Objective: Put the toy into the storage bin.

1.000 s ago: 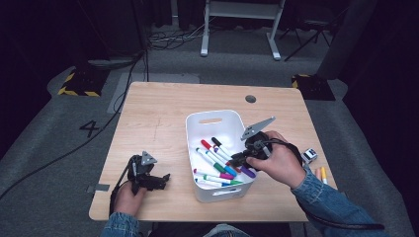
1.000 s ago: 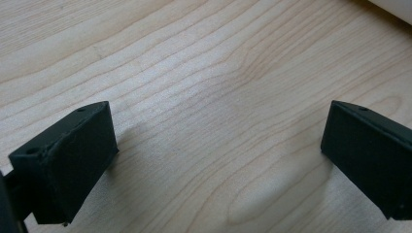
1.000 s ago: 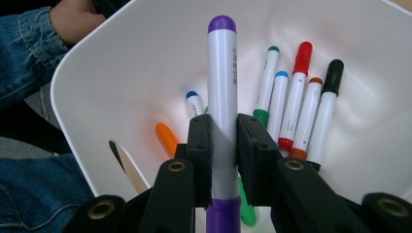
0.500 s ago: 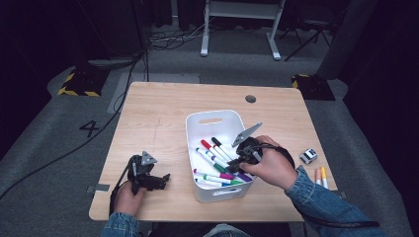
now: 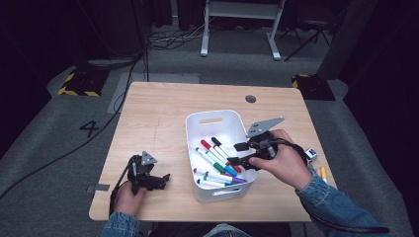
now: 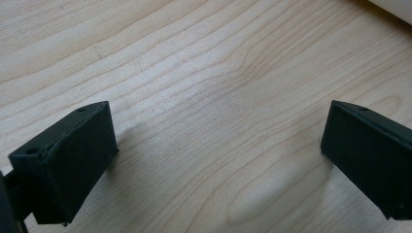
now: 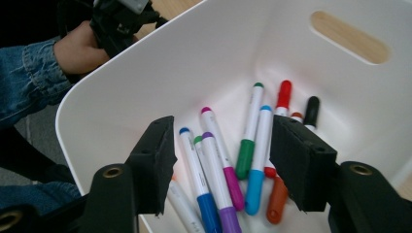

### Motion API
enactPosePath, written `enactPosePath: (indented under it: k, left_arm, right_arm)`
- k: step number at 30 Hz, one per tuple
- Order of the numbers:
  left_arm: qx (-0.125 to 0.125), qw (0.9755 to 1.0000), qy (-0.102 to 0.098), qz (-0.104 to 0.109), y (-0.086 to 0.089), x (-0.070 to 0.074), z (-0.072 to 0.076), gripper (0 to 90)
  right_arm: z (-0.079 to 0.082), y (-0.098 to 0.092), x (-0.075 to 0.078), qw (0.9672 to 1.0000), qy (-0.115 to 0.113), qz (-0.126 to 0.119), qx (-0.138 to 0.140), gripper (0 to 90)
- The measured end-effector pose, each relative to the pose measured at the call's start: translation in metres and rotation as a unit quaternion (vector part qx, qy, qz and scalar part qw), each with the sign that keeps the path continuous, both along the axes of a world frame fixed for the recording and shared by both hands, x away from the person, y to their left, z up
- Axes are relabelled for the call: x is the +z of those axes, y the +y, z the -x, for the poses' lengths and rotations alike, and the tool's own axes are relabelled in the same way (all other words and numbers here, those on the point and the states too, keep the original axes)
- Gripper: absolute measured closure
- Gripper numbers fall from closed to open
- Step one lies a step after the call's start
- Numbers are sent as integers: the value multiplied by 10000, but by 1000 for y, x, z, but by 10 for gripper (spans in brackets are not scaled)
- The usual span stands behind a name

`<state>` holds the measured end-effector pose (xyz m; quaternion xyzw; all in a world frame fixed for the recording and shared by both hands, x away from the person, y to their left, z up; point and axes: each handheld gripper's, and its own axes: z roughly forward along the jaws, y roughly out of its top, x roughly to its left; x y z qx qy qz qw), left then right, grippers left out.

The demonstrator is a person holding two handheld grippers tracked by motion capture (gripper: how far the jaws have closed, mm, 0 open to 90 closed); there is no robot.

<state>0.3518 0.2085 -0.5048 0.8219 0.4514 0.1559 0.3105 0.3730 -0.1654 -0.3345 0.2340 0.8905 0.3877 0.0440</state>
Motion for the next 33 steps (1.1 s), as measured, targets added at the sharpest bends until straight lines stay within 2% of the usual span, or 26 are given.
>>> enactPosePath:
  k: [6, 13, 22, 27, 33]
  left_arm:
    - [2, 10000, -3, -3, 0, 0, 0, 0]
    - [10, 10000, -17, -2, 0, 0, 0, 0]
    - [9, 10000, -17, -3, 0, 0, 0, 0]
    - [9, 10000, -17, -3, 0, 0, 0, 0]
    - [8, 10000, -17, -4, 0, 0, 0, 0]
  right_arm:
    - [-3, -35, 10, 9991, -10, -136, -398, 450]
    - [-4, -82, 5, 9953, 90, -125, -956, 477]
    - [2, -139, -12, 9851, 210, -57, -1706, 493]
    - [3, -162, -20, 9795, 252, -4, -1999, 498]
    - [8, -187, -32, 9718, 317, 172, -2332, 510]
